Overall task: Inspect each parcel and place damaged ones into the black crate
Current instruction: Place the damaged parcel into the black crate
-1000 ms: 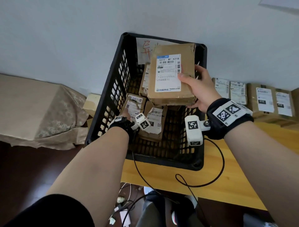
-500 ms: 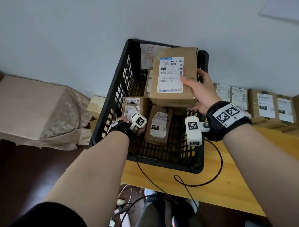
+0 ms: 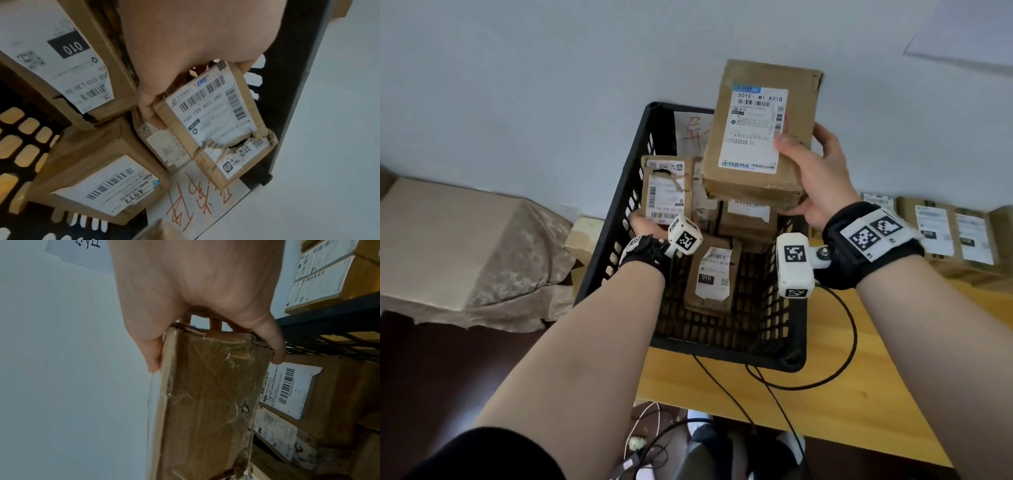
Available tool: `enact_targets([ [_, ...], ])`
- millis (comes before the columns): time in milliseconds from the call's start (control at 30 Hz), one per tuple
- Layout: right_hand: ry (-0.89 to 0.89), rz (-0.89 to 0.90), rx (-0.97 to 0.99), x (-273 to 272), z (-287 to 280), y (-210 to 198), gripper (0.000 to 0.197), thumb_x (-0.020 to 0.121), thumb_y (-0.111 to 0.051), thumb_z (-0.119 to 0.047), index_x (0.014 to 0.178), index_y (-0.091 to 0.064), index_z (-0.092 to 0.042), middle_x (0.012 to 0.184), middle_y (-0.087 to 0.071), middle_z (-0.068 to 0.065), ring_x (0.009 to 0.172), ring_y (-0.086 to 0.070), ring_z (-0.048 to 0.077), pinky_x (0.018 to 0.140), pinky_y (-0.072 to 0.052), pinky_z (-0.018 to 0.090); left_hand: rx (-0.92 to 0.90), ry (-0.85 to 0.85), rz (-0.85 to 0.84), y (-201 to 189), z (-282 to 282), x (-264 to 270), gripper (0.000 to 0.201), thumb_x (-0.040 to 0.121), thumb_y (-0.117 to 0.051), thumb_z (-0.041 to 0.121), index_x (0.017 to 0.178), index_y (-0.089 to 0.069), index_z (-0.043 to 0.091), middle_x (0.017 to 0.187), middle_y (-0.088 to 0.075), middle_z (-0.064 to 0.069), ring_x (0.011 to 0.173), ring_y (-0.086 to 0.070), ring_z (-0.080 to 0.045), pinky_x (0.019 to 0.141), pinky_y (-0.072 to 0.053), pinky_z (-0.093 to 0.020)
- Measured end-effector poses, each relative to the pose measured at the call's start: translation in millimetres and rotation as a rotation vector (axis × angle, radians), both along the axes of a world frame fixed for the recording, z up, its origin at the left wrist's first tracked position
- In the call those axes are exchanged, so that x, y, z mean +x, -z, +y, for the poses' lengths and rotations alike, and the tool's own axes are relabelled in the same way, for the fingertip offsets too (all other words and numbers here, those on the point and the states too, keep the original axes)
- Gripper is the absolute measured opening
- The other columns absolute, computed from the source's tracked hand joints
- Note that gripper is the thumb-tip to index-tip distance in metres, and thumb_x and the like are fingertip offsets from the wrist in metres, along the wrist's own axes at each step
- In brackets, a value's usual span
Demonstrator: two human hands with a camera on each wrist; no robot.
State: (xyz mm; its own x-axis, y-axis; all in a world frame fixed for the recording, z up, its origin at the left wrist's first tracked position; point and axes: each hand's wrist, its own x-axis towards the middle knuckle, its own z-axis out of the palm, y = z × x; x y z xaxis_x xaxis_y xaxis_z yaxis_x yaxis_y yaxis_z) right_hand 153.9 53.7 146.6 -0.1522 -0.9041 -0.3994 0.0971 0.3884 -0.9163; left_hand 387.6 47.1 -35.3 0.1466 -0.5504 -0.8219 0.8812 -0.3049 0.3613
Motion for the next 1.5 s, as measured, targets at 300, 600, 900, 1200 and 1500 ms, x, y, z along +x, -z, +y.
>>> enact_targets([
  [300, 0.004, -0.011, 0.056, -1.1, 3.1, 9.1, 0.07, 0.09, -0.079, -0.03, 0.148, -0.04, -0.039, 0.129, -0.069, -0.006, 0.105, -0.072, 0.02, 0.047, -0.058, 0.038, -0.093, 0.218, -0.131, -12.7, 9.3, -8.6, 0.058, 0.093, -0.067, 0.06, 0.128, -0.065, 0.014, 0.12, -0.073, -0.015, 0.087, -0.076, -0.031, 0.055, -0.061, -0.04],
  [600, -0.014, 0.023, 0.042, -3.6, -0.5, 20.2, 0.065, 0.089, -0.079, -0.035, 0.143, -0.043, -0.043, 0.13, -0.069, -0.009, 0.107, -0.072, 0.02, 0.056, -0.061, 0.044, 0.009, 0.252, -0.279, 39.1, -13.3, -1.7, 0.094, 0.06, -0.086, 0.074, 0.135, -0.062, 0.023, 0.118, -0.076, -0.01, 0.103, -0.075, -0.035, 0.091, -0.057, -0.063],
  [900, 0.023, 0.043, 0.045, -19.4, -2.9, 32.4, 0.066, 0.091, -0.079, -0.032, 0.145, -0.042, -0.043, 0.11, -0.078, -0.006, 0.092, -0.078, 0.018, 0.066, -0.063, 0.05, 0.002, 0.331, -0.257, 39.2, -31.6, -9.0, 0.108, 0.065, -0.074, 0.077, 0.152, -0.046, 0.018, 0.146, -0.057, -0.015, 0.129, -0.057, -0.039, 0.102, -0.048, -0.062],
  [1200, 0.016, 0.055, 0.041, -21.2, -6.1, 47.0, 0.066, 0.088, -0.081, -0.033, 0.142, -0.044, -0.044, 0.115, -0.076, -0.006, 0.099, -0.077, 0.018, 0.079, -0.061, 0.061, -0.017, 0.265, -0.095, 34.1, -29.0, -5.9, 0.091, 0.077, -0.06, 0.085, 0.136, -0.05, 0.016, 0.132, -0.06, -0.021, 0.121, -0.059, -0.046, 0.102, -0.045, -0.07],
  [1500, 0.01, 0.057, 0.037, -17.6, -8.4, 53.5, 0.068, 0.086, -0.082, -0.035, 0.142, -0.044, -0.044, 0.121, -0.074, -0.004, 0.099, -0.077, 0.019, 0.072, -0.062, 0.059, -0.102, 0.361, -0.046, 18.5, -11.1, -4.0, 0.078, 0.092, -0.041, 0.081, 0.136, -0.056, 0.018, 0.135, -0.061, -0.021, 0.119, -0.061, -0.04, 0.108, -0.044, -0.06],
])
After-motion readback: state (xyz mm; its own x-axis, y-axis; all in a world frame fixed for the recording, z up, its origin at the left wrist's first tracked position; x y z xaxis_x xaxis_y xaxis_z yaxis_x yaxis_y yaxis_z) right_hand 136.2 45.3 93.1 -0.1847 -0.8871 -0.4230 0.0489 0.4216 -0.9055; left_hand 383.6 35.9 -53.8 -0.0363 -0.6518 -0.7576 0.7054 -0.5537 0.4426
